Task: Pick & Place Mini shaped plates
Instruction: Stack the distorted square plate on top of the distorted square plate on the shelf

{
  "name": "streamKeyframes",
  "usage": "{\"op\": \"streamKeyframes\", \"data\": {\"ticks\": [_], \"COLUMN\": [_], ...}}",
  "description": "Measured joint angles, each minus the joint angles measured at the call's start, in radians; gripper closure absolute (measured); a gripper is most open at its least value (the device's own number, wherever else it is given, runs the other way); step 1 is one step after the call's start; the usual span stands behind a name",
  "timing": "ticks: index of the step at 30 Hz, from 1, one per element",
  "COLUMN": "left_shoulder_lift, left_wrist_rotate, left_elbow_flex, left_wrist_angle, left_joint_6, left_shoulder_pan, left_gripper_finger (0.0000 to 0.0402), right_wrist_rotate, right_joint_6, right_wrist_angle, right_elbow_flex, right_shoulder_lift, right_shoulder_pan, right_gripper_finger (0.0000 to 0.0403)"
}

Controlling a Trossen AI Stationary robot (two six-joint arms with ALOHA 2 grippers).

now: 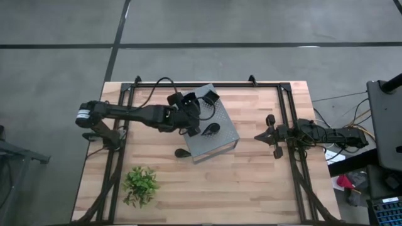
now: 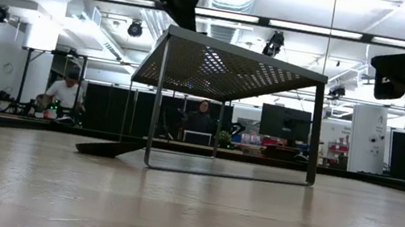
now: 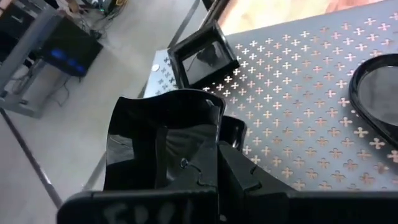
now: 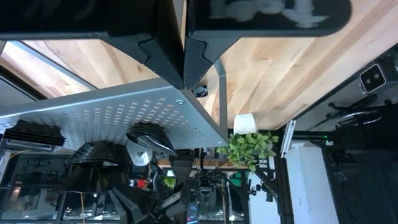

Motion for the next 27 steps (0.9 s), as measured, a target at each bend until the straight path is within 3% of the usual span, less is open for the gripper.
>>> {"op": "streamKeyframes", "data": {"ticks": [11, 21, 27], "left_shoulder_lift": [0.006, -0.003, -0.05], "left_wrist_rotate": [0.048, 0.076, 0.132], "left_elbow_flex": [0.0, 0.0, 0.004], "left_wrist_angle": [-0.023, -0.024, -0.069], "left_joint_6": [-0.025, -0.031, -0.156], "left_shoulder_pan": [-0.002, -0.014, -0.084], "left_gripper_finger": [0.0391, 0.0277, 0.0245], "right_wrist_rotate": [0.0, 0.0, 0.0], "right_joint_6": [0.0, 0.0, 0.0], "right_wrist_angle": [0.0, 0.0, 0.0], "right_elbow_flex": [0.0, 0.0, 0.0], "right_shoulder_lift": [0.0, 0.0, 0.0], "right_shoulder_pan": [0.0, 0.0, 0.0], "right_gripper_finger": [0.0394, 0.0394, 0.0394]}}
